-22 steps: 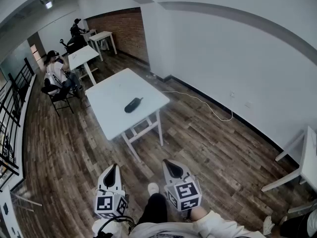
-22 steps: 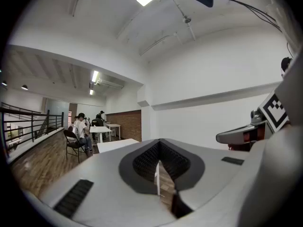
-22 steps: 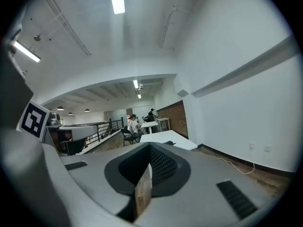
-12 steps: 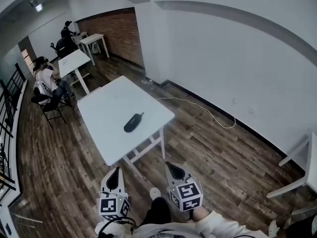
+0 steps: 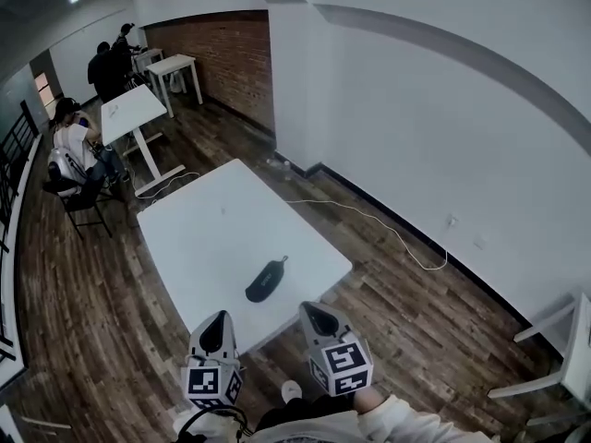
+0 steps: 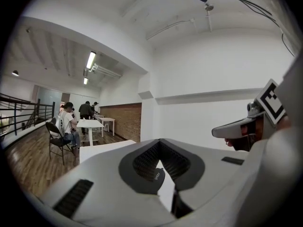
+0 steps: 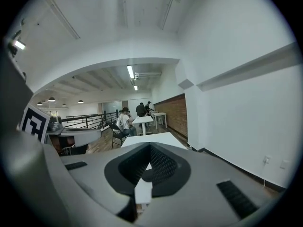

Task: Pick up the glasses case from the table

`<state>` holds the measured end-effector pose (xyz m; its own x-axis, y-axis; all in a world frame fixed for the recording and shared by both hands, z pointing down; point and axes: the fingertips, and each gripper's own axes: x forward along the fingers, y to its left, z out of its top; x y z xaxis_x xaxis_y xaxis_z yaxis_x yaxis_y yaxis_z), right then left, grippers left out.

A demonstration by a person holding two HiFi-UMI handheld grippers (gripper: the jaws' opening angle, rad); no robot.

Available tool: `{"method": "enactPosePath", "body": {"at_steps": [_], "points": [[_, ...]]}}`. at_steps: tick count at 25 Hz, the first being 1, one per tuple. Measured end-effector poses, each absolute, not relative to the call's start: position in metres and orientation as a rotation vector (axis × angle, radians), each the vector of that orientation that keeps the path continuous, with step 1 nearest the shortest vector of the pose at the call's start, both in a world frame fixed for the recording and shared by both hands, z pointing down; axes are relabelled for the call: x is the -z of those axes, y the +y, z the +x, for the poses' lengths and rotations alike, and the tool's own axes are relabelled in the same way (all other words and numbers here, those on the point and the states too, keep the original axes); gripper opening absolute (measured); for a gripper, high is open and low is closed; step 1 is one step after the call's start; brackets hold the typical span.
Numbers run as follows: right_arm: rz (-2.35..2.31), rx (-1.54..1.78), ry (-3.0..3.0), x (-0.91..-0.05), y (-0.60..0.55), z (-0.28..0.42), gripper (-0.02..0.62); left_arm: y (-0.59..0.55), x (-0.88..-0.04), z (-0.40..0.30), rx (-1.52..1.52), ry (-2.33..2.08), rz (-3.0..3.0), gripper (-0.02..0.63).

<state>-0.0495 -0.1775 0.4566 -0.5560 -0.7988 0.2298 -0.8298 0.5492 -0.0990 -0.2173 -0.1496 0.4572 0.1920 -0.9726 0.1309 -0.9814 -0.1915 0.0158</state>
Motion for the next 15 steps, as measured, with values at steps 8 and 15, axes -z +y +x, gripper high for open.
{"method": "enactPosePath", "body": {"at_steps": [8, 15], "points": [[1.370, -0.325, -2.624, -0.461, -0.226, -0.066, 0.005, -0.195, -0.473, -0.227, -0.205, -1.896, 2.326, 0.026], [1.363, -0.401, -2.612, -0.479, -0.256, -0.059, 0.005, -0.232, -0.505, -0.222, -0.330, -1.789, 2.284, 0.026]]}}
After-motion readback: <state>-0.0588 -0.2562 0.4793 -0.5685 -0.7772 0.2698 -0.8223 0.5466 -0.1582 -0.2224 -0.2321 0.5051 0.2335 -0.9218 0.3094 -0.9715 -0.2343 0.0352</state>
